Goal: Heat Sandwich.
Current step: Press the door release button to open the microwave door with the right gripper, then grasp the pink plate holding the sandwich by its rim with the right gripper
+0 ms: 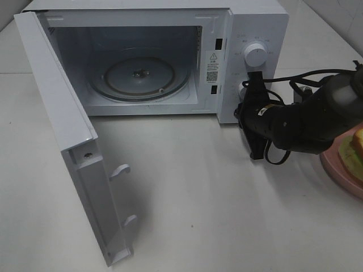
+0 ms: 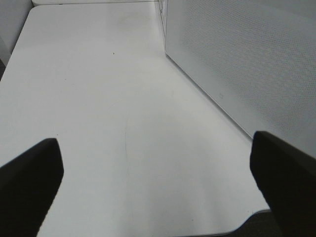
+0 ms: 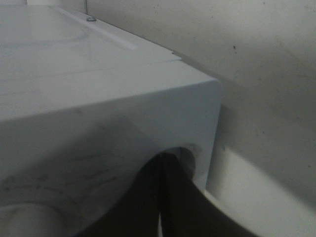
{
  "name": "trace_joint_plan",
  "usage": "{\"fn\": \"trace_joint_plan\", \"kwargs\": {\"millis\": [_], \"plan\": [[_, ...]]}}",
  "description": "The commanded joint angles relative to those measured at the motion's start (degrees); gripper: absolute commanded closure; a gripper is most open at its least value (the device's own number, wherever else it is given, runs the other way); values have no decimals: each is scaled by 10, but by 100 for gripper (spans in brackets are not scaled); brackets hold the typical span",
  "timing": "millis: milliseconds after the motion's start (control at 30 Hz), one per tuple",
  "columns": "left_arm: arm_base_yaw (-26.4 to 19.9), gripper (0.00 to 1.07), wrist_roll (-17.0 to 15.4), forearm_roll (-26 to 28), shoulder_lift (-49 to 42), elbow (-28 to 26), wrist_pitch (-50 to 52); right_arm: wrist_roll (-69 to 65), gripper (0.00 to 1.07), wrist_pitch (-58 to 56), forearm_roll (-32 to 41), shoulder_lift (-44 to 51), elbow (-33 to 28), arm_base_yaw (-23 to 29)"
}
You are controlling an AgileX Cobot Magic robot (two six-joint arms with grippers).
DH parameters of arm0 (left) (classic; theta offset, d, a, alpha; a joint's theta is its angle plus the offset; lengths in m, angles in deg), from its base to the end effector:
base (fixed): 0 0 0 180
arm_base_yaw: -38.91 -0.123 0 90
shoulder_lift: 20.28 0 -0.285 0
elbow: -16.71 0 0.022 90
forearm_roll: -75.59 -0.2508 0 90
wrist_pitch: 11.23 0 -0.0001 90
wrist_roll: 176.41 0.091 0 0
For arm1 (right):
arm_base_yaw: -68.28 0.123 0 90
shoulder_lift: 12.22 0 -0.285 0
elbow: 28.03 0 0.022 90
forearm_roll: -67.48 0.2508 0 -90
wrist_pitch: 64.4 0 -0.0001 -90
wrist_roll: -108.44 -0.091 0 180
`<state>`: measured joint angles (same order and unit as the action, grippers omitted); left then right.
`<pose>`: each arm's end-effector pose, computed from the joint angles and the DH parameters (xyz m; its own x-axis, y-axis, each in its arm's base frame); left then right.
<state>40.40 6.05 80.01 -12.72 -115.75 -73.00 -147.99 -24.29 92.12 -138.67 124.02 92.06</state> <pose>-0.0086 -0.0060 0.2810 -0.4501 0.0181 -0.8928 0.0894 0.9957 -0.0249 0.3536 0.1291 0.0957 -0.1268 0.9914 -0.0317 0.4298 0.0837 0.8990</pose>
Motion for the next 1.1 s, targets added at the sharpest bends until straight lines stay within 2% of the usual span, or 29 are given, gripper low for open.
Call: {"fn": "trace_joint_plan", "kwargs": {"millis": [33,400,533,633,700,833,1000,1100], "plan": [[-3,9,-3,5,-13,1,3,37,107,44,-21,30,9,-3],[-3,9,-3,5,-13,1,3,65,107,-21,-39,74,-51,-3],[-3,9,-3,5,-13,1,3,68,107,-56,-83,99,-62,-3],[-3,9,-3,5,-13,1,3,84,105,-142,-128,124,-65,-3],[-3,9,-3,5,-13,1,3,91,105,-160,-133,129,-65,-3],[-3,9,-3,5,-13,1,3,193,104,-281,-144,164,-65,-5],[-3,9,-3,5,-13,1,3,278,103,-317,-144,182,-64,-5],[-3,9,-3,5,-13,1,3,419,102,-363,-144,206,-64,-5]]}}
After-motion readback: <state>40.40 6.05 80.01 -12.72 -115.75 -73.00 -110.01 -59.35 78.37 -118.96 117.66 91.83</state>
